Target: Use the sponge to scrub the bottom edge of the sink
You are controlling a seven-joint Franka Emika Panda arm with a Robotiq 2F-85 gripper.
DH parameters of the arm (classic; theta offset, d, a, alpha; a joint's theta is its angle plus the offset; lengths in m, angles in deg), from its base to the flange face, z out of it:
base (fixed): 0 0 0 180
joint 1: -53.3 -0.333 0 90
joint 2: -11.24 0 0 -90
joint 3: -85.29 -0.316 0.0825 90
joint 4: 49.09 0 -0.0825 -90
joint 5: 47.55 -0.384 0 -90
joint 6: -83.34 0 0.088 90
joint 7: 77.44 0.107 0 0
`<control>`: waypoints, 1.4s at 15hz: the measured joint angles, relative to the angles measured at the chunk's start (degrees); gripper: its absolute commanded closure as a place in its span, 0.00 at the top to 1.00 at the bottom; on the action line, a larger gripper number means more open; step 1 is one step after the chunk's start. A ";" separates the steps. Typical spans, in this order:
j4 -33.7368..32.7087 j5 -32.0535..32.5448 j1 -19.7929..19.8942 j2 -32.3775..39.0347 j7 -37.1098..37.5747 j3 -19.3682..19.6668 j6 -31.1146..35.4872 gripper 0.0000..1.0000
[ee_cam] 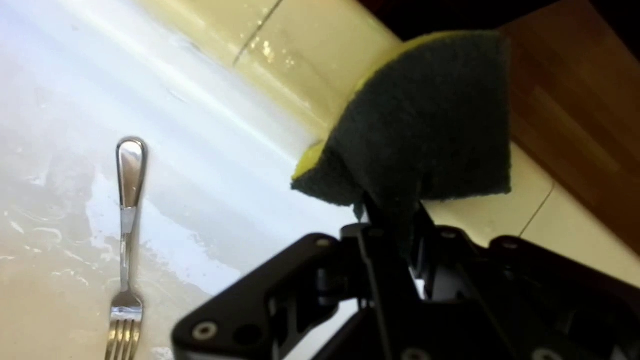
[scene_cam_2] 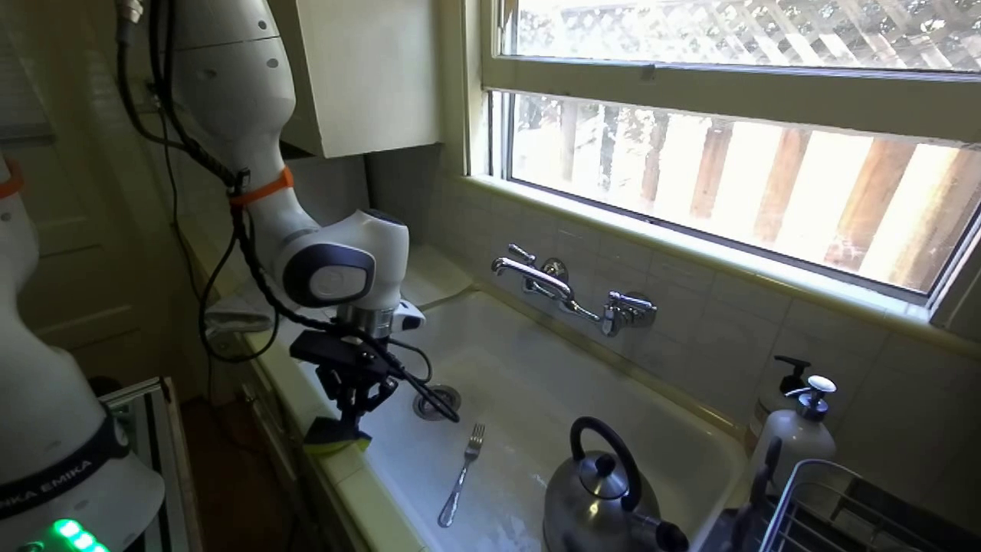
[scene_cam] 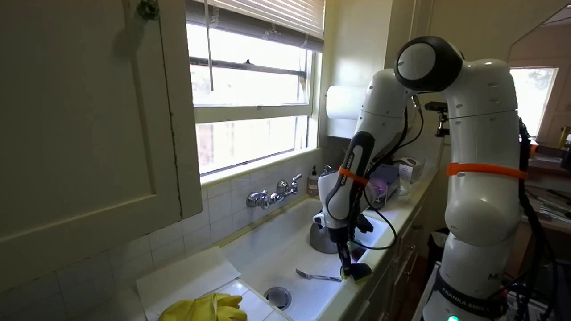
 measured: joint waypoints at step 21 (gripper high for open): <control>-8.11 -6.91 -4.43 5.54 -9.93 -14.35 -7.47 0.03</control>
